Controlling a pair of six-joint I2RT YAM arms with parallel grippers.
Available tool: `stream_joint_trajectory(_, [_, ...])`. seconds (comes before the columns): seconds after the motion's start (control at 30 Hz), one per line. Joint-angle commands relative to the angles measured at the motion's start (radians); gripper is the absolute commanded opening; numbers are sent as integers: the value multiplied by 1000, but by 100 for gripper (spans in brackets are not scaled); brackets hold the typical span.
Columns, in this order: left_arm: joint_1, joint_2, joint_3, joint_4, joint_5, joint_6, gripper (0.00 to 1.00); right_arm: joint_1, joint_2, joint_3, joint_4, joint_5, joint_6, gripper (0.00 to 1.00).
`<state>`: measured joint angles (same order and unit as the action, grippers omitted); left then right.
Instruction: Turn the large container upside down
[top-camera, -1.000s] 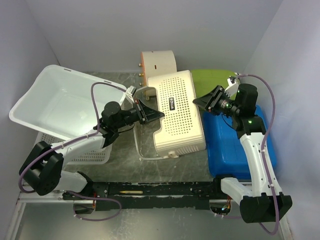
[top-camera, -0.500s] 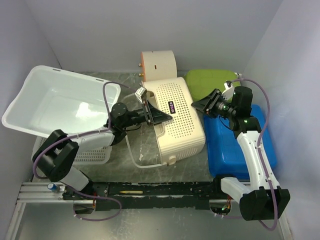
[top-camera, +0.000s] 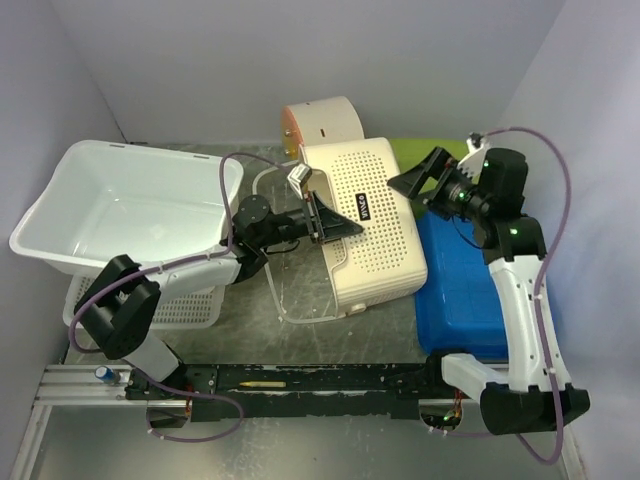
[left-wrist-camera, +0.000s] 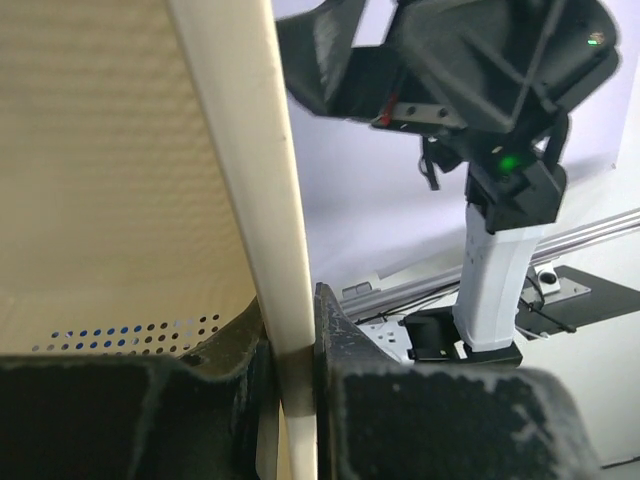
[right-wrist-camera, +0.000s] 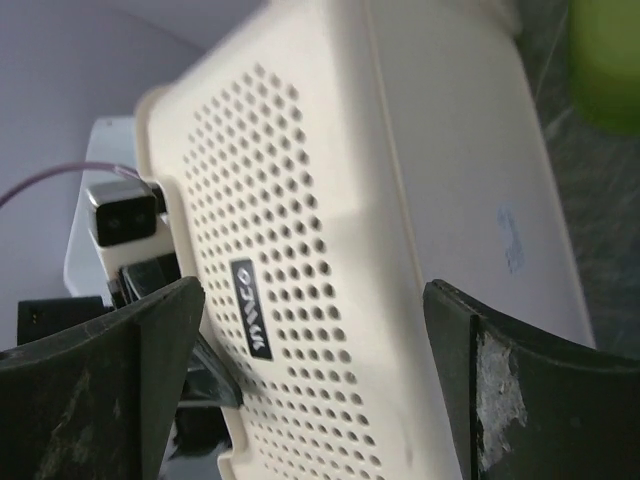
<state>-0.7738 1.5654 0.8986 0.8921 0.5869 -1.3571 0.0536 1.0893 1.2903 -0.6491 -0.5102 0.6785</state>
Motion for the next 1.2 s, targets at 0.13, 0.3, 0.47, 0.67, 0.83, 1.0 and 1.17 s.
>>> stream_joint_trajectory(0.13, [-25,-68,212,64,-75,111,7,14,-206,134,119,181,-125,90])
stream_joint_trajectory(0.3, [-25,-58,284,111,-101,86,7,33,-311,78,302,49,-172,84])
stream_joint_trajectory(0.47, [-29,-56,345,129,-92,47,7,49,-411,-69,588,-122,-144,69])
stream_joint_trajectory(0.67, [-30,-113,381,50,-142,118,7,55,-493,-176,829,-184,-104,66])
stream_joint_trajectory(0.83, [-30,-132,452,49,-271,217,7,61,-463,-199,993,-362,-22,56])
stream_joint_trajectory(1.0, [-33,-135,441,156,-448,208,7,77,-459,-220,1021,-428,-15,41])
stream_joint_trajectory(1.17, [-56,-112,433,222,-569,167,7,96,-447,-264,1011,-485,-12,5])
